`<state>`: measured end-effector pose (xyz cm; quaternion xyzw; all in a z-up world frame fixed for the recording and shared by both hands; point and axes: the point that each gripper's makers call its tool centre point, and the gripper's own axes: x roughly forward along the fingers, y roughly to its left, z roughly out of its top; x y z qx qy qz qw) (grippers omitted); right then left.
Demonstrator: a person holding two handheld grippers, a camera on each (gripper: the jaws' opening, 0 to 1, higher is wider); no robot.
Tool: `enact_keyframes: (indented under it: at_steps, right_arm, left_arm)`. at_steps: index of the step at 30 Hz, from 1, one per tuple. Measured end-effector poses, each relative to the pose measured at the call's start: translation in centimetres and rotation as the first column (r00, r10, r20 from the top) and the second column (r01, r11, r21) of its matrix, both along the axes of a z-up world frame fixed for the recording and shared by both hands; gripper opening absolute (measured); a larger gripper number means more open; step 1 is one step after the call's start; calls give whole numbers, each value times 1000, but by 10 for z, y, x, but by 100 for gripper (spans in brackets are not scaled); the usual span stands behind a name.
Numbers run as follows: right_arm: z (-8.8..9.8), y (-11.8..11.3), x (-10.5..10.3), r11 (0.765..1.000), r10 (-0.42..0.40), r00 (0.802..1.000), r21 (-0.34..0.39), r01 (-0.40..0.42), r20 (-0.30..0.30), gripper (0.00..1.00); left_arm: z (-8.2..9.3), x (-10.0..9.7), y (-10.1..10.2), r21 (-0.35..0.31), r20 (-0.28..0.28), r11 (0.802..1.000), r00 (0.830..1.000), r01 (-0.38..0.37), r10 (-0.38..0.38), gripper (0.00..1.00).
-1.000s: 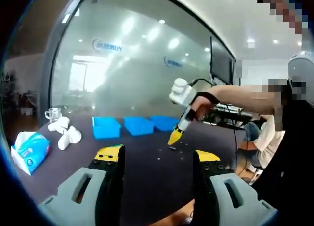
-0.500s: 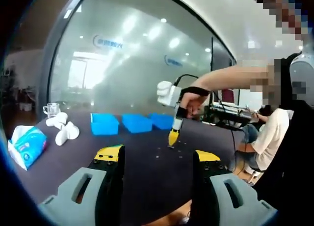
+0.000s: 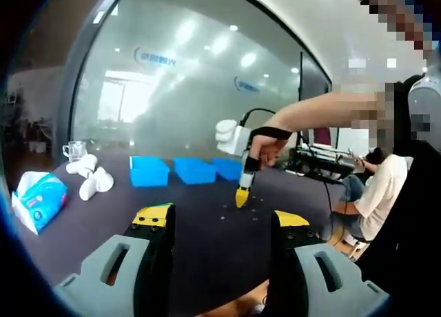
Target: Sort the screws, nuts, and washers into the corresponding bins
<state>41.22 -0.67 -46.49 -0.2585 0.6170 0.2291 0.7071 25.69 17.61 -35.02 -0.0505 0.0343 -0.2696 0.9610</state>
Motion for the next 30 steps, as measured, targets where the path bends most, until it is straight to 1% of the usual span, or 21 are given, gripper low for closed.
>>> enact_keyframes:
  at_steps: [3,6,13,15,17,20,21,24,30]
  right_arm:
    - [1,1,-4,1000,-6,1000,12,6,2,12]
    - [1,-2,0,1000,-16,1000,15,16,-4,11]
    - [-1,-11,-6,999,-42,999,24,42,-20,10]
    - [-1,-12,-7,998,-51,998,25,52,-27,8]
    - [-2,-15,-8,998,-60,998,18,61,-36,3]
    - [-3,-16,-10,997,-68,996,25,70,-49,2]
    - [-5,-15,-5,997,-73,996,26,74,-55,2]
    - [-8,-16,-5,997,-72,996,23,74,-60,2]
    - [-8,-14,-9,998,-54,996,36,57,-71,0]
  left_arm:
    - [0,-1,0,4,-1,1000,1000,-2,2,54]
    - [-1,-1,1,3,-3,1000,1000,-7,7,54]
    - [-1,-1,1,3,-4,1000,1000,-9,9,54]
    - [0,-1,2,1,-3,1000,1000,-11,11,54]
    - [-1,-1,2,1,-4,1000,1000,-11,11,54]
    - [-1,-1,1,7,-5,1000,1000,-9,9,54]
    - [-1,-2,1,6,-4,1000,1000,-8,8,54]
    - [0,-1,2,8,-3,1000,1000,-12,12,54]
    - [-1,-1,2,6,-6,1000,1000,-12,12,54]
